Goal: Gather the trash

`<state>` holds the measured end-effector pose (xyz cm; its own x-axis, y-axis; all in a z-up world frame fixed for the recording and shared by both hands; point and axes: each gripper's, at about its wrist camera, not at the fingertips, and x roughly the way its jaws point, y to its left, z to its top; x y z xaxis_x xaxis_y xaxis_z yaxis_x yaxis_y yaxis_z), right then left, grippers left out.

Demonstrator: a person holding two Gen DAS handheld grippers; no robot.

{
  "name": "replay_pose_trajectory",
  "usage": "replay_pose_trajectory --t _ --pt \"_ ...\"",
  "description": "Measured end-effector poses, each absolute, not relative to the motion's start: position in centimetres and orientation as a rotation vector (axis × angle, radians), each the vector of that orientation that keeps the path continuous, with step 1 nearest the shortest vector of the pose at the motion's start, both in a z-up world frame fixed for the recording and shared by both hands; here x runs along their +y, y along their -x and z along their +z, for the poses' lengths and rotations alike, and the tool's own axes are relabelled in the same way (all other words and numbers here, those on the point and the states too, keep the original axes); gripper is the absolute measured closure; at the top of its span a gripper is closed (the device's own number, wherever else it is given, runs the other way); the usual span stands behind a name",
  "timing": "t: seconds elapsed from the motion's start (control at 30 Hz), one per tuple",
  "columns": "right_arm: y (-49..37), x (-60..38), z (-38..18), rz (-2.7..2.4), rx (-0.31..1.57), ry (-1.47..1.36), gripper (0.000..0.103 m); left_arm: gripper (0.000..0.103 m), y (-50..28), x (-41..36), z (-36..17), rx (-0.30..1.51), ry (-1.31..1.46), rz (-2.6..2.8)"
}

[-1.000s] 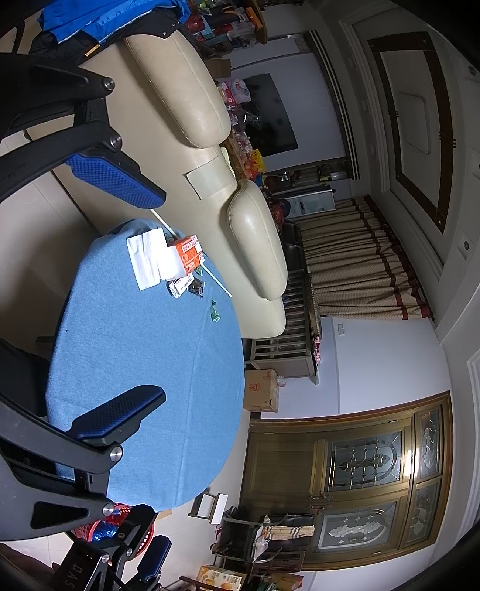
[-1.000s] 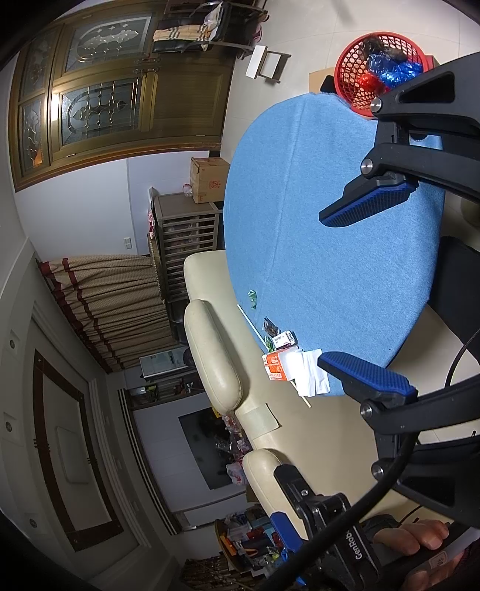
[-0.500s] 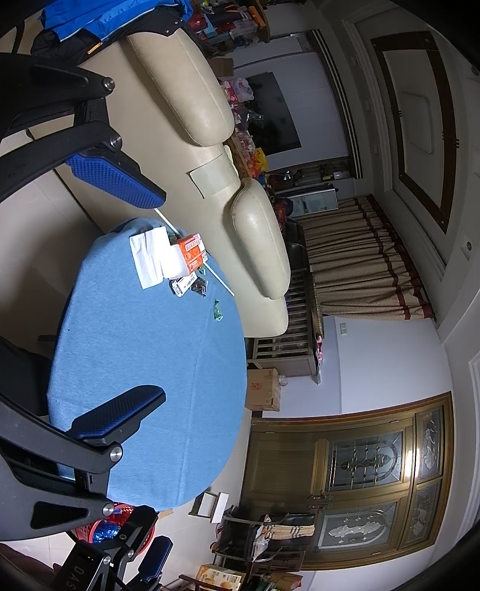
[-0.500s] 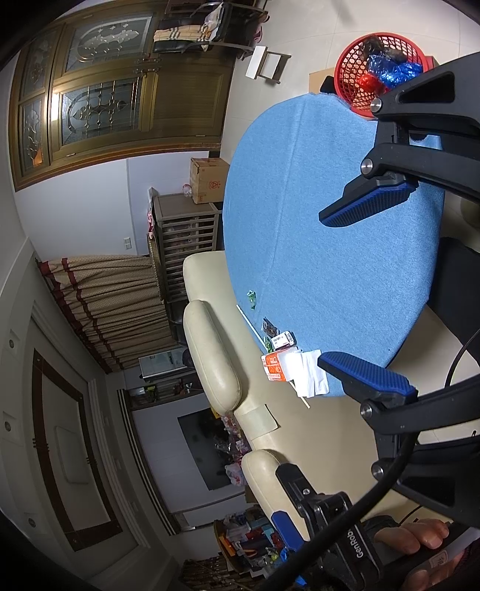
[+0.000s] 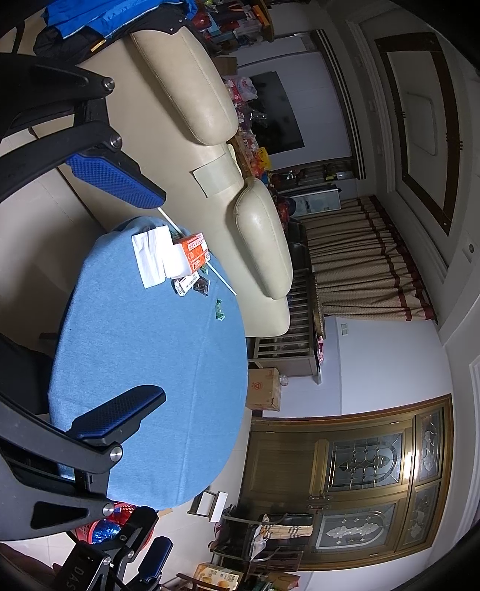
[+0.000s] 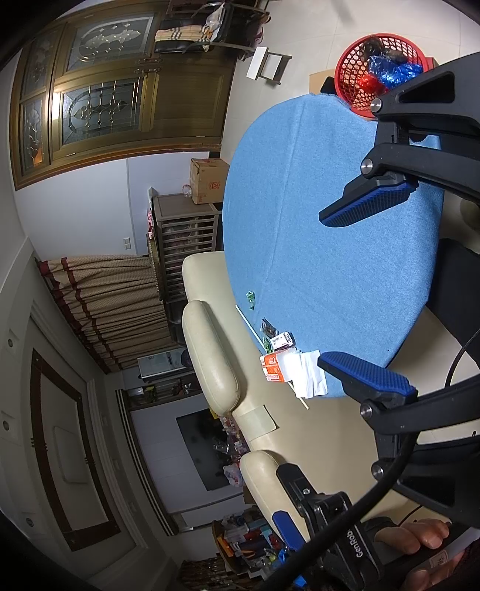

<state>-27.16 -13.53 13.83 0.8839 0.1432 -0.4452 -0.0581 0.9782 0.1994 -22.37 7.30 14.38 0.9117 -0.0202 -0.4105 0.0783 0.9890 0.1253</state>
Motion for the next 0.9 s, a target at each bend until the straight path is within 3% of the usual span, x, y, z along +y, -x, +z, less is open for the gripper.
replay_pose_trajectory --t 0.9 --pt "26.8 -12.1 13.7 0.1 0.481 -0.14 0.029 0.007 21.6 8.3 14.0 0.437 -0.107 -0.063"
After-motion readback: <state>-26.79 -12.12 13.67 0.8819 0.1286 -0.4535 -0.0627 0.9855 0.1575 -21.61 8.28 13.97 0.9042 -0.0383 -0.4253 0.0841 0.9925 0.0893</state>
